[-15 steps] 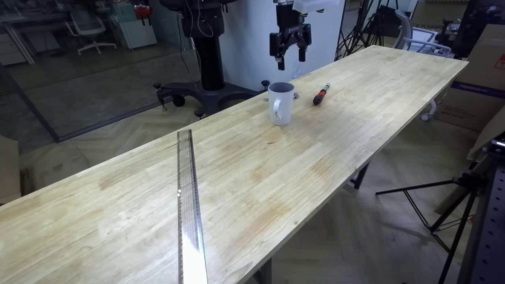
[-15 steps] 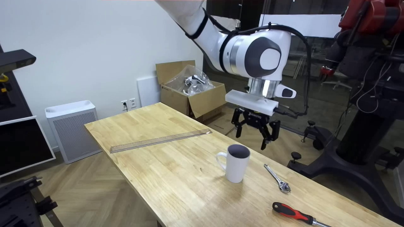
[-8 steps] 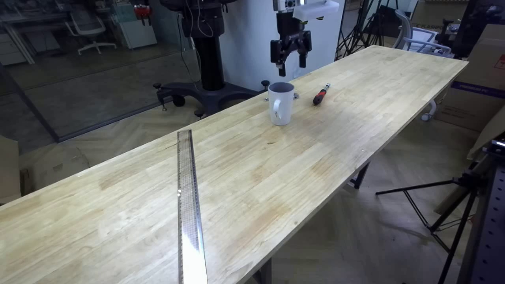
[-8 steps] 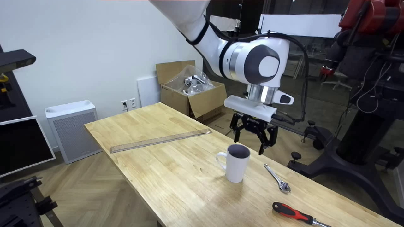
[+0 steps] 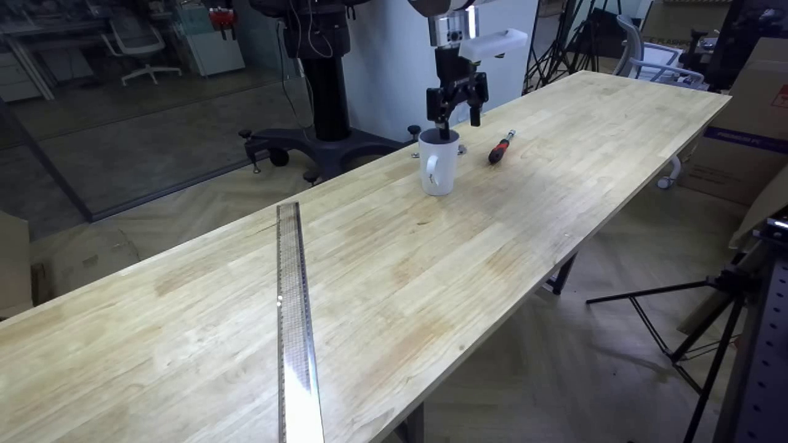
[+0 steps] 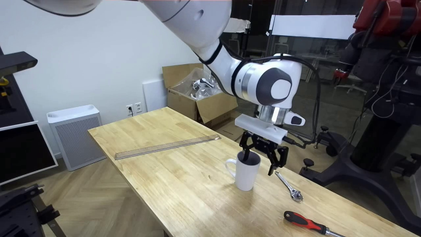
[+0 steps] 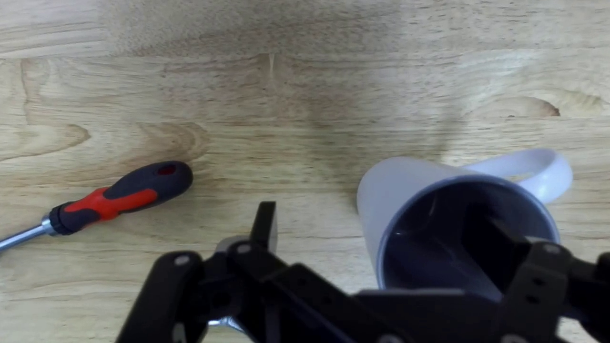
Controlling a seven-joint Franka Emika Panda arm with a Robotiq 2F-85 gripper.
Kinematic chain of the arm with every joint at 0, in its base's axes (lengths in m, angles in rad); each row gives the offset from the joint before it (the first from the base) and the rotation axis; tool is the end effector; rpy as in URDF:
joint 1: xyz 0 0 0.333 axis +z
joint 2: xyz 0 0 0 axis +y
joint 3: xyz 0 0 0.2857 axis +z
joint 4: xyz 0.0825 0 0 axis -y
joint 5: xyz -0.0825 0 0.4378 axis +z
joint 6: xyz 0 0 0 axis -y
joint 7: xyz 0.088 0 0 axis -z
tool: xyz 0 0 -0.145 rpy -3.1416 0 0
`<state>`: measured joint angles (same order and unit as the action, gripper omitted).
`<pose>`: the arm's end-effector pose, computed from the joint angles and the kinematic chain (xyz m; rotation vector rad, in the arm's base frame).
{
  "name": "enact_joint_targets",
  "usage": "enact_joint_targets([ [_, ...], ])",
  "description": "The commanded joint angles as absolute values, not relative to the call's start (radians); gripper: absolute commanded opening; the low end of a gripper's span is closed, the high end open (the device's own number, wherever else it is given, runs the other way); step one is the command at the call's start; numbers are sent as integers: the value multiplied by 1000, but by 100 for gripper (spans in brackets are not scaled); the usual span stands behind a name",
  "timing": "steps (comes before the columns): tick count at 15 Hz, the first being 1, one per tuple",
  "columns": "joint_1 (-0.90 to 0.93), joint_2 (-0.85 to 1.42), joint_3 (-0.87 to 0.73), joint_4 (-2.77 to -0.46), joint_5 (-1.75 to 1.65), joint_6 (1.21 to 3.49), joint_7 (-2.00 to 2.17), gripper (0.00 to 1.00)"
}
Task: Move the cup to the edge
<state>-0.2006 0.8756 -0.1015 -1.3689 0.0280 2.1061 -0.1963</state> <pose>0.7035 -0.2088 0.0907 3.1080 -0.1410 -0.2245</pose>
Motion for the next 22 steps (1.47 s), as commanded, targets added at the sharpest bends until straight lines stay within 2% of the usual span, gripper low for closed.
enact_joint_targets([
  [1, -215, 933, -91, -1271, 19, 2062, -175, 97],
  [2, -215, 941, -91, -1261, 19, 2060, -175, 74],
  [4, -214, 955, -92, -1242, 15, 2053, -174, 70],
  [8, -212, 974, -92, -1209, 8, 2034, -177, 40],
  [14, -206, 978, -88, -1191, 0, 1995, -182, 2],
  [22, -192, 907, -89, -1300, -26, 1908, -184, 2],
])
